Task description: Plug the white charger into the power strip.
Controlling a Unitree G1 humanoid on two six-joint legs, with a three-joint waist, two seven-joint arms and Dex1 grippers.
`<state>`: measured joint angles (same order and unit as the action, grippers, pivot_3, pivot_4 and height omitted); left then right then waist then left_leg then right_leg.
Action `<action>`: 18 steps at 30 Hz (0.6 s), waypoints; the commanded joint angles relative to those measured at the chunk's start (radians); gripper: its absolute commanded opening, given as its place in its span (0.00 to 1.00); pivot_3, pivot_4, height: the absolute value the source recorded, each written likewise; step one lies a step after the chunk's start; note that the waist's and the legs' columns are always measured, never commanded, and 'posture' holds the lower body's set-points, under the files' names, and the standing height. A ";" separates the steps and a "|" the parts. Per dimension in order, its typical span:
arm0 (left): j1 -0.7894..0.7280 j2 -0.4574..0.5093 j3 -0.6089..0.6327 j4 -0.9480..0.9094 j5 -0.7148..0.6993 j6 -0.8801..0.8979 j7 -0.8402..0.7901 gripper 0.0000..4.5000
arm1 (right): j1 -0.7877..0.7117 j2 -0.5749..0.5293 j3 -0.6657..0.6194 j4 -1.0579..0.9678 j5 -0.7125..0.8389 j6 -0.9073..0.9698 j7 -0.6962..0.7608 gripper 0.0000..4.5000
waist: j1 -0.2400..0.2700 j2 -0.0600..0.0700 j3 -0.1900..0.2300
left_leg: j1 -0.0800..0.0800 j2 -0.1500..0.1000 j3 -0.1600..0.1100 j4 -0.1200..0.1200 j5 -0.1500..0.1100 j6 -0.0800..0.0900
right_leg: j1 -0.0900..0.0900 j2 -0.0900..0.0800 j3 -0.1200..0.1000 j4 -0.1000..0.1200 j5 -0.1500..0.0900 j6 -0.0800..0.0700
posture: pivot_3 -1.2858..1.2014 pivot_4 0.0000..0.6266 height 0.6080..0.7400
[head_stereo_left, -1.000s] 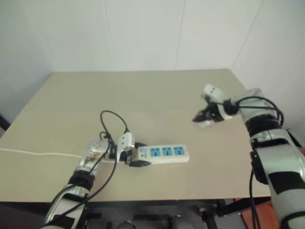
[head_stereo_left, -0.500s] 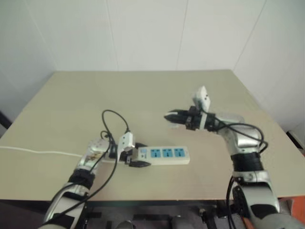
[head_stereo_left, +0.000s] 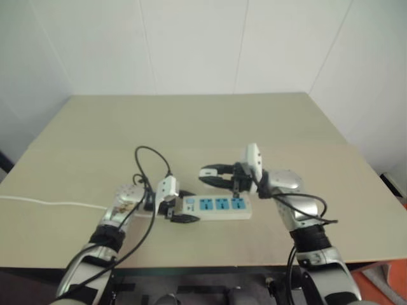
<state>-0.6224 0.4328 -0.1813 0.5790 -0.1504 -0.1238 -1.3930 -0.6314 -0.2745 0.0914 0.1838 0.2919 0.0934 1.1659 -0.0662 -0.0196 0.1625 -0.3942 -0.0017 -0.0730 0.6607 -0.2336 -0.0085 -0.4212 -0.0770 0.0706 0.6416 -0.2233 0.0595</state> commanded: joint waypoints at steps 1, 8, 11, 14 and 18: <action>0.015 0.015 -0.019 -0.035 0.006 0.018 -0.018 0.74 | 0.000 0.018 0.006 -0.001 0.014 -0.048 -0.010 0.26 | 0.000 0.000 0.000 | 0.000 0.000 0.000 0.000 0.000 0.000 | 0.000 0.000 0.000 0.000 0.000 0.000 | 0.52 0.24 1.00; 0.032 0.024 -0.019 -0.069 -0.001 0.039 -0.018 0.74 | 0.030 0.036 0.024 0.028 0.016 -0.060 -0.022 0.26 | 0.000 0.000 0.000 | 0.000 0.000 0.000 0.000 0.000 0.000 | 0.000 0.000 0.000 0.000 0.000 0.000 | 0.52 0.24 1.00; 0.036 0.027 -0.022 -0.078 -0.001 0.045 -0.019 0.74 | 0.038 0.034 0.030 0.030 0.017 -0.059 -0.020 0.26 | 0.000 0.000 0.000 | 0.000 0.000 0.000 0.000 0.000 0.000 | 0.000 0.000 0.000 0.000 0.000 0.000 | 0.52 0.24 1.00; 0.037 0.028 -0.025 -0.076 0.004 0.042 -0.015 0.74 | 0.044 0.034 0.037 0.024 0.024 -0.046 -0.018 0.26 | 0.000 0.000 0.000 | 0.000 0.000 0.000 0.000 0.000 0.000 | 0.000 0.000 0.000 0.000 0.000 0.000 | 0.52 0.24 1.00; 0.043 0.025 -0.030 -0.074 0.010 0.031 -0.007 0.74 | 0.051 0.027 0.051 0.035 0.013 -0.058 -0.013 0.26 | 0.000 0.000 0.000 | 0.000 0.000 0.000 0.000 0.000 0.000 | 0.000 0.000 0.000 0.000 0.000 0.000 | 0.52 0.24 1.00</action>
<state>-0.5925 0.4488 -0.1872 0.5231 -0.1599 -0.0888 -1.3916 -0.5784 -0.2457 0.1461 0.2340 0.2952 0.0559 1.1505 -0.0659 -0.0196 0.1625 -0.3940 -0.0016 -0.0731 0.6606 -0.2336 -0.0085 -0.4211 -0.0769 0.0706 0.6415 -0.2235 0.0591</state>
